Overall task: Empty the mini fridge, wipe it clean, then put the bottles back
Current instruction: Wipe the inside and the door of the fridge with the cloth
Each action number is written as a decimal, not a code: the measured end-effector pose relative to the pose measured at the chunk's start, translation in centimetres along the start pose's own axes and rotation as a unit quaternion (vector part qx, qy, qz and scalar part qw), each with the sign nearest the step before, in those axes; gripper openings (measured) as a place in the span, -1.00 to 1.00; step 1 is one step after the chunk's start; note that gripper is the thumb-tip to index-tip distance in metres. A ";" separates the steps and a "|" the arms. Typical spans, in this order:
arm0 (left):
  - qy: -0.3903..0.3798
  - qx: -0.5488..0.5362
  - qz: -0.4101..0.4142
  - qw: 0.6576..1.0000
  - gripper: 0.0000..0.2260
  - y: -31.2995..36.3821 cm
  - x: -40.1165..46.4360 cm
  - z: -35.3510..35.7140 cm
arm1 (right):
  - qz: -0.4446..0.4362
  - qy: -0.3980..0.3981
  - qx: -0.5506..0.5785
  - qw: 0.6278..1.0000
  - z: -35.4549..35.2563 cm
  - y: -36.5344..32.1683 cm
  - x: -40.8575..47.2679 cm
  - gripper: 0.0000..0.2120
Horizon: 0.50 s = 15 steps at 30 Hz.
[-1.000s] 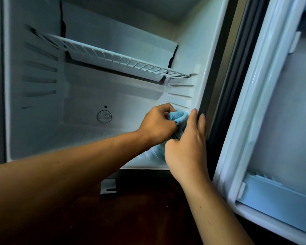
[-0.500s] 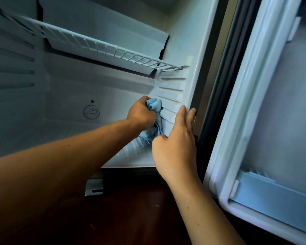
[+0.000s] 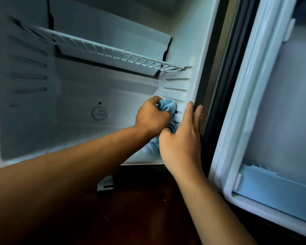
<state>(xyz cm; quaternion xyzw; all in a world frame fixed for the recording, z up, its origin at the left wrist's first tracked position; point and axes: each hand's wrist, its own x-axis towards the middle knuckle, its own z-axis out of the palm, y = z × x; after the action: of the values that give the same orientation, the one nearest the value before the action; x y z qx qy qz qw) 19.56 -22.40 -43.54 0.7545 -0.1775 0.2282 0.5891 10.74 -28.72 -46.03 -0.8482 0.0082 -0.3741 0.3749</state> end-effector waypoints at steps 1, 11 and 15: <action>0.008 0.007 0.008 1.000 -0.87 0.0 0.0 0.2 | -0.002 0.000 -0.004 1.000 -0.1 0.1 0.1 -0.20; 0.042 0.075 0.047 0.995 -0.82 -2.1 3.1 0.4 | -0.011 0.000 -0.046 0.999 1.0 0.8 0.3 -0.20; 0.040 0.067 0.021 0.997 -0.79 -1.5 4.0 0.4 | -0.006 0.008 -0.027 1.000 0.9 1.0 0.6 -0.18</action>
<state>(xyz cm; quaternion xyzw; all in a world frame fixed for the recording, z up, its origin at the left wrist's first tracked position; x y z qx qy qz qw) 23.69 -22.47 -42.62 0.7790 -0.1537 0.2815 0.5388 11.97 -29.02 -46.69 -0.8551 0.0162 -0.3829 0.3492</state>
